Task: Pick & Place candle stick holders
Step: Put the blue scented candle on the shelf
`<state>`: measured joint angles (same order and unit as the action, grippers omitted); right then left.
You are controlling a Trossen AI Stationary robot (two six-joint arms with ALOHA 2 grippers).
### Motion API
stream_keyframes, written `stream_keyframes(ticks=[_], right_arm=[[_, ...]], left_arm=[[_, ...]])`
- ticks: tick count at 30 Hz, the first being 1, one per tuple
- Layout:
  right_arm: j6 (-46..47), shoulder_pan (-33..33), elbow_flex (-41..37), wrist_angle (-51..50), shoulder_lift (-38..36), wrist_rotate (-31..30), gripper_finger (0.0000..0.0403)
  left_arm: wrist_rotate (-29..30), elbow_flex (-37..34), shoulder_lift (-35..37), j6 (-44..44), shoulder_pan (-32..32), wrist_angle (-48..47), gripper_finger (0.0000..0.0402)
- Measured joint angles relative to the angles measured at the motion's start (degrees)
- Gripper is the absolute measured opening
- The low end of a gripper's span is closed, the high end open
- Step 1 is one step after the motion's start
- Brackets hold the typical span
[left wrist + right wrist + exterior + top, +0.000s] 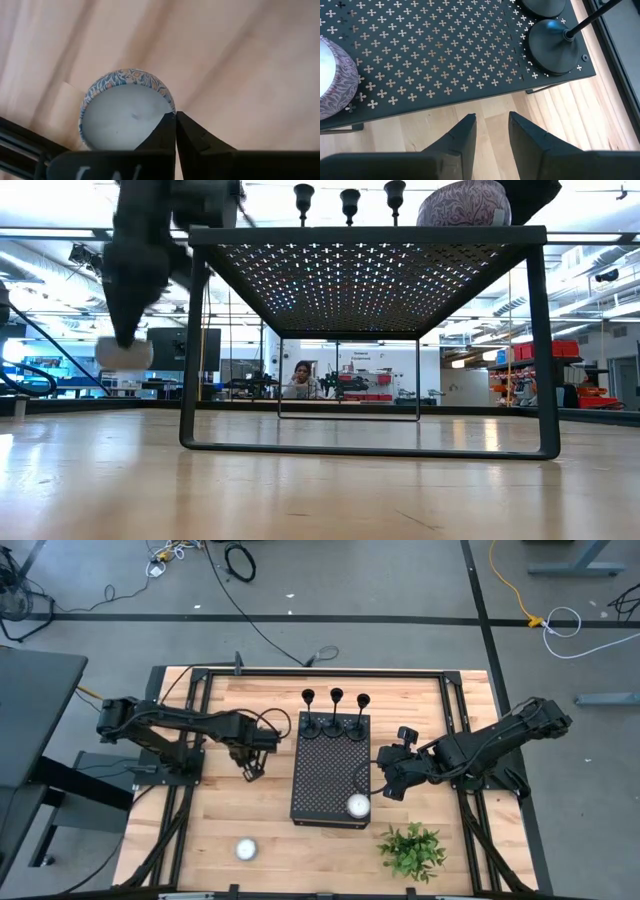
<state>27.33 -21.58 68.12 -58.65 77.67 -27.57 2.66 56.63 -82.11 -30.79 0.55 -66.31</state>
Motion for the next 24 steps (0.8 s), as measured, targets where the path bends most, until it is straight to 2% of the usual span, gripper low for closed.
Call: stream_keyframes(ticks=[4, 12, 19, 24], right_arm=[[0.0, 0.0, 0.0, 0.0, 0.0, 0.0, 0.0114], [0.0, 0.0, 0.0, 0.1, 0.0, 0.0, 0.0114], [0.0, 0.0, 0.0, 0.3, 0.0, 0.1, 0.0114], [0.0, 0.0, 0.0, 0.3, 0.0, 0.2, 0.0114]], left_arm=[[-4.0, 6.7, 0.0, 0.4, -4.4, -3.0, 0.0000], [-6.3, 19.9, 0.0, -0.4, -12.9, -4.3, 0.0000], [-10.5, 26.4, 0.0, -4.0, -18.0, 1.4, 0.0000], [-10.6, 30.6, -3.0, -4.8, -19.7, 2.1, 0.0000]])
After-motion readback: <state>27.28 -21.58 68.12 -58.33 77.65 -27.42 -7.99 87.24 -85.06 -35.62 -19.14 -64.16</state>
